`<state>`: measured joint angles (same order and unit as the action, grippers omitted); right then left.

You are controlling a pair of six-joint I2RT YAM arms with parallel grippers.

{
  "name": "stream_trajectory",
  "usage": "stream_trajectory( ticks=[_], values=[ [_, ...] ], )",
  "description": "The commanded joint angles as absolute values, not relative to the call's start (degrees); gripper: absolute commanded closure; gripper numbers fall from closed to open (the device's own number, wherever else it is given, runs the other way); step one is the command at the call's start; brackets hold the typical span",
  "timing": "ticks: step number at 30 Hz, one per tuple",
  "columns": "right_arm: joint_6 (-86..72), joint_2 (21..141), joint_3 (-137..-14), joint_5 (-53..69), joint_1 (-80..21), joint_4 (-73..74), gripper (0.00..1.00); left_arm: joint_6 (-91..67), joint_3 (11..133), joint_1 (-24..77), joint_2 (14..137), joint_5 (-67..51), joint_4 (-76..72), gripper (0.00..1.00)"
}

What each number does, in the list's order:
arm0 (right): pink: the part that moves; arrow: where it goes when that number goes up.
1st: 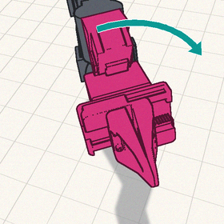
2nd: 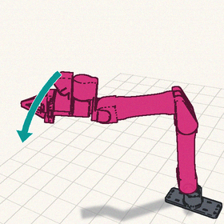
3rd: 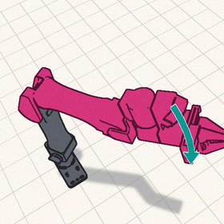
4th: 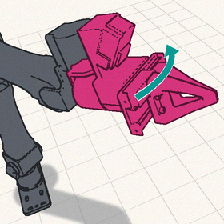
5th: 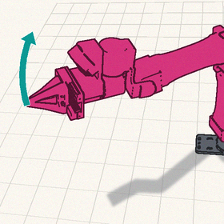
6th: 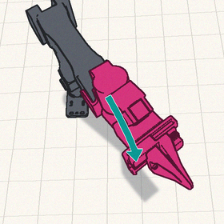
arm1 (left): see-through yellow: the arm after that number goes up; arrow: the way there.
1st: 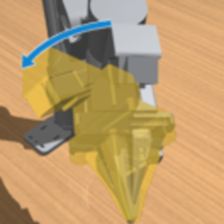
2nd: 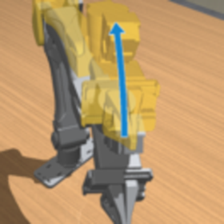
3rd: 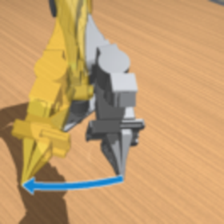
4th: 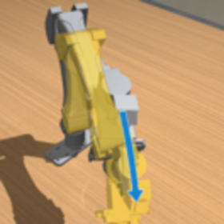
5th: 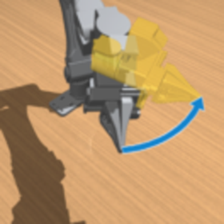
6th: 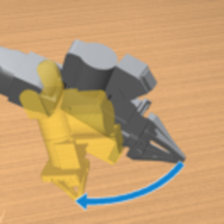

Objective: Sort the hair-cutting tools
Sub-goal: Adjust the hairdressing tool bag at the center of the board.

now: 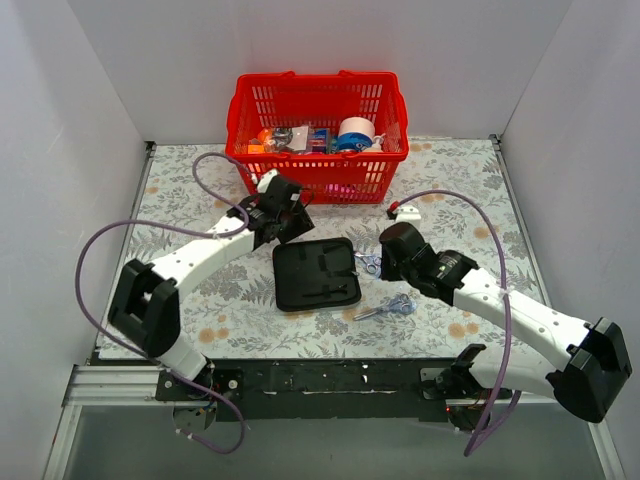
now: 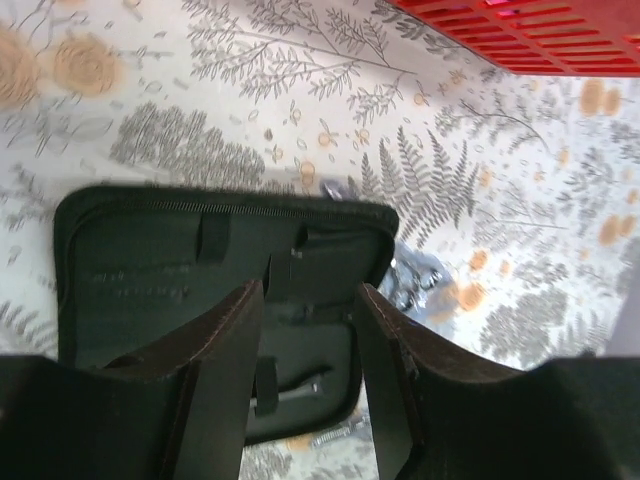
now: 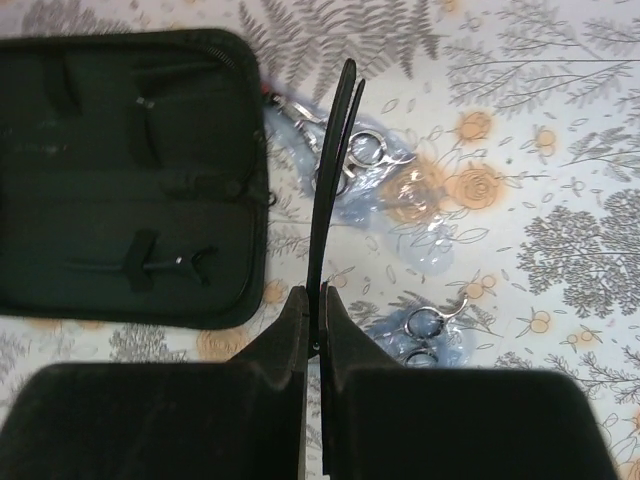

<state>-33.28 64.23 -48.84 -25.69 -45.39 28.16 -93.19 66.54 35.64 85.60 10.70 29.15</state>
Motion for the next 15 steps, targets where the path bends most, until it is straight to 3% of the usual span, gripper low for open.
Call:
stream_trajectory(
  ticks=[1, 6, 15],
  values=[
    [-27.9, 62.8, -46.8, -21.1, -50.7, 27.7, 0.99, -85.7, 73.9, 35.7, 94.3, 11.6, 30.0, 0.59],
    [-28.6, 61.3, -43.5, -18.7, -57.4, 25.7, 0.99, -82.6, 79.7, 35.8, 102.0, 11.1, 28.2, 0.59],
    [-32.8, 65.8, -42.4, -22.8, -67.7, 25.0, 0.99, -79.7, 83.3, 35.7, 105.9, 20.9, 27.2, 0.59]
  ],
)
